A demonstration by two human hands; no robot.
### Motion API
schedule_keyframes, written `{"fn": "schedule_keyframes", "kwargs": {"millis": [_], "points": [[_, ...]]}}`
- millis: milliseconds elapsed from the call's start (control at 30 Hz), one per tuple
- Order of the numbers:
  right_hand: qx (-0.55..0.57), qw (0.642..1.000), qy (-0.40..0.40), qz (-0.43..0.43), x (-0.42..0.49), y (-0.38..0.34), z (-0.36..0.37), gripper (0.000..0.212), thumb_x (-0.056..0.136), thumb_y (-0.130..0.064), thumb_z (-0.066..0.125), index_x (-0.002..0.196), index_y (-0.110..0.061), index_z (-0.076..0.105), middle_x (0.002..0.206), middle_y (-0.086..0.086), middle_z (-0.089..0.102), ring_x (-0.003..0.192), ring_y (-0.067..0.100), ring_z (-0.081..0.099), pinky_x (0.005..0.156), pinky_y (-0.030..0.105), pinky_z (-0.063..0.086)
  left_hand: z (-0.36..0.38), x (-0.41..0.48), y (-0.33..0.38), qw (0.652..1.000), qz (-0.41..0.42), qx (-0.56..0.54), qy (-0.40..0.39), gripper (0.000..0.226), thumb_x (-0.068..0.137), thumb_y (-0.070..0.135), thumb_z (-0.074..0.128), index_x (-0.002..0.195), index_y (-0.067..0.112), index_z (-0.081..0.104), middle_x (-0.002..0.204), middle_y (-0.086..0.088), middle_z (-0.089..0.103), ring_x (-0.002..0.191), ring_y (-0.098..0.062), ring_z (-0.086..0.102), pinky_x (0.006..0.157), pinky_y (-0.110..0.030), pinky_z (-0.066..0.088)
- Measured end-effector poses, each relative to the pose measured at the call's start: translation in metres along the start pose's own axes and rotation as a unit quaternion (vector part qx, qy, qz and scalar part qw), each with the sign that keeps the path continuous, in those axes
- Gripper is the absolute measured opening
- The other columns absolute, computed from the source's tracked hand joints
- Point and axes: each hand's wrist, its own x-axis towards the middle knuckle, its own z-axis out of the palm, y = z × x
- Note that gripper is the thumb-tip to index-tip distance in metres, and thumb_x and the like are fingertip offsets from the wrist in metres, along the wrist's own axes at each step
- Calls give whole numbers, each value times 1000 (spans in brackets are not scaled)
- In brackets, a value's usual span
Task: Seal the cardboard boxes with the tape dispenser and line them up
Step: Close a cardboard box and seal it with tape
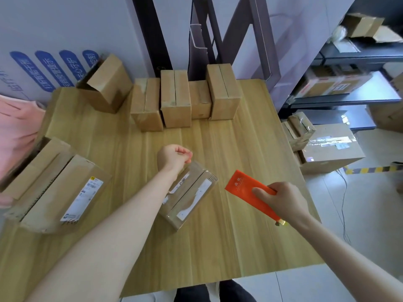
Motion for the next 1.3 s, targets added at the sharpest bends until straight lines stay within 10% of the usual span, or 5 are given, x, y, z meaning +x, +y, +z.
{"fn": "schedule_keyframes", "kwargs": {"millis": [433, 600, 767, 1300], "points": [[-55, 998, -23, 19, 26, -21, 38, 52, 83, -58, 55, 72, -9, 65, 63, 0, 63, 58, 17, 63, 48, 22, 42, 16, 11, -31, 995, -10, 82, 49, 6, 83, 27, 71, 79, 24, 69, 83, 9, 70, 73, -8, 64, 58, -22, 45], [-75, 997, -19, 20, 31, -30, 38, 52, 83, -60, 54, 73, -10, 66, 64, -2, 62, 59, 17, 63, 47, 21, 40, 9, 11, -40, 982, -21, 184, 24, 68, 93, 50, 51, 150, 20, 28, 147, 0, 44, 126, -20, 51, 85, -31, 45], [-85, 996, -14, 21, 38, -37, 36, 50, 84, -59, 54, 71, -11, 63, 61, -3, 59, 52, 16, 60, 43, 19, 34, 18, -8, -55, 981, 111, 153, -42, 44, 99, 42, 45, 138, 23, 50, 136, 7, 55, 123, -12, 52, 95, -19, 41], [-183, 983, 6, -4, 52, -66, 26, 37, 85, -51, 55, 73, -16, 58, 66, -2, 60, 62, 19, 61, 62, 29, 52, 30, -13, -56, 992, 68, 108, 22, 37, 97, 35, 51, 131, 24, 57, 123, 3, 65, 111, -14, 59, 85, -24, 45]]}}
